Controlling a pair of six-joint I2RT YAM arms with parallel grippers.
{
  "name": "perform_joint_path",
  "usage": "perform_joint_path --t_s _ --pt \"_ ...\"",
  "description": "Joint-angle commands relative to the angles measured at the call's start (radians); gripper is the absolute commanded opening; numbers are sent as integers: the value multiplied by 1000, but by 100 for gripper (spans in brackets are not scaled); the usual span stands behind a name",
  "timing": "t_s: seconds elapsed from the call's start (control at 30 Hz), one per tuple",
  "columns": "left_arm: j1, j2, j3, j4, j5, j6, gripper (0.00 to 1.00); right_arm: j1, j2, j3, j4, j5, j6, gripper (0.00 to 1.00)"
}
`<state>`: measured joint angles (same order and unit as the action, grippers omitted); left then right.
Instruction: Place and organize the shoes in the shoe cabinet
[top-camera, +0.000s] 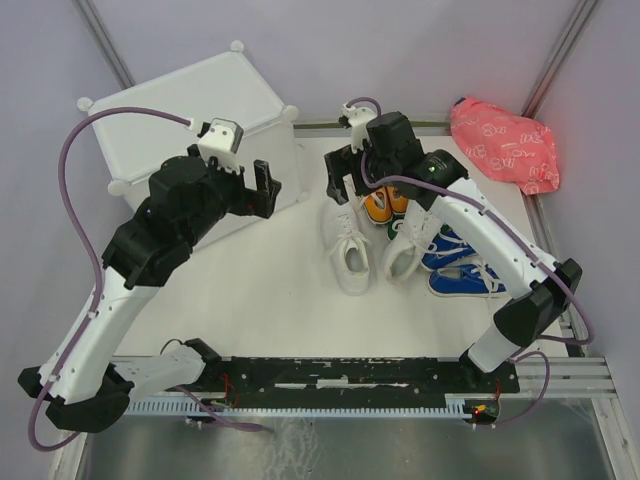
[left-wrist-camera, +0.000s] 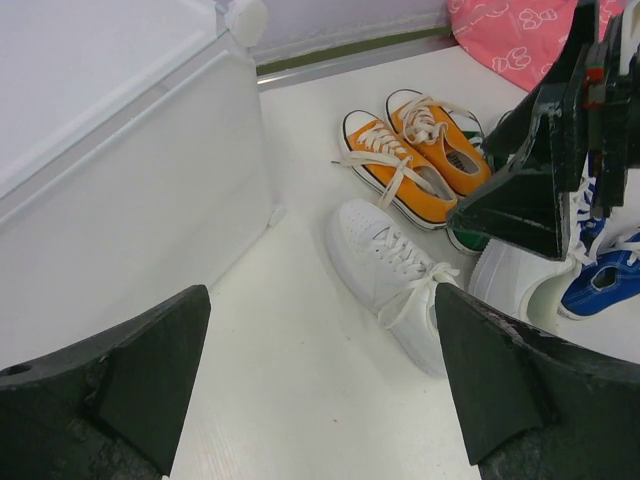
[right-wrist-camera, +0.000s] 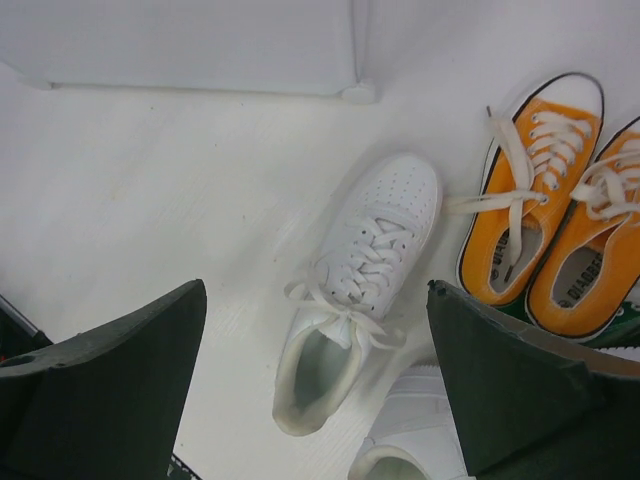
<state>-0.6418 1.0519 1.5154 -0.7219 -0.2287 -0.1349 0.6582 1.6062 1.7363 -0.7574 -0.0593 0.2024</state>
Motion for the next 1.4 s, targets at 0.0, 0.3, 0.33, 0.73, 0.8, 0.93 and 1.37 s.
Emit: perform_joint_path --t_s 0.0,0.3,0.33,0.73,0.8,0.93,1.37 --pt "-4 -31 23 -7 -17 49 99 0 34 136 57 45 -65 99" --pt "-4 -56 25 -27 -29 47 99 -24 186 241 200 -164 -175 99" --pt "-4 -61 23 -27 -32 49 99 -29 198 241 230 -194 -187 99" --pt "-4 -86 0 -42 -72 59 99 -79 325 177 640 -543 -236 99" --pt "-4 -85 -7 -40 -73 57 99 -89 357 179 698 -553 -212 99" --pt "-3 -86 -23 -36 -83 68 99 -112 415 198 789 -593 -150 99" --pt "-4 -80 -43 -36 -101 86 99 -126 490 217 953 -779 -7 100"
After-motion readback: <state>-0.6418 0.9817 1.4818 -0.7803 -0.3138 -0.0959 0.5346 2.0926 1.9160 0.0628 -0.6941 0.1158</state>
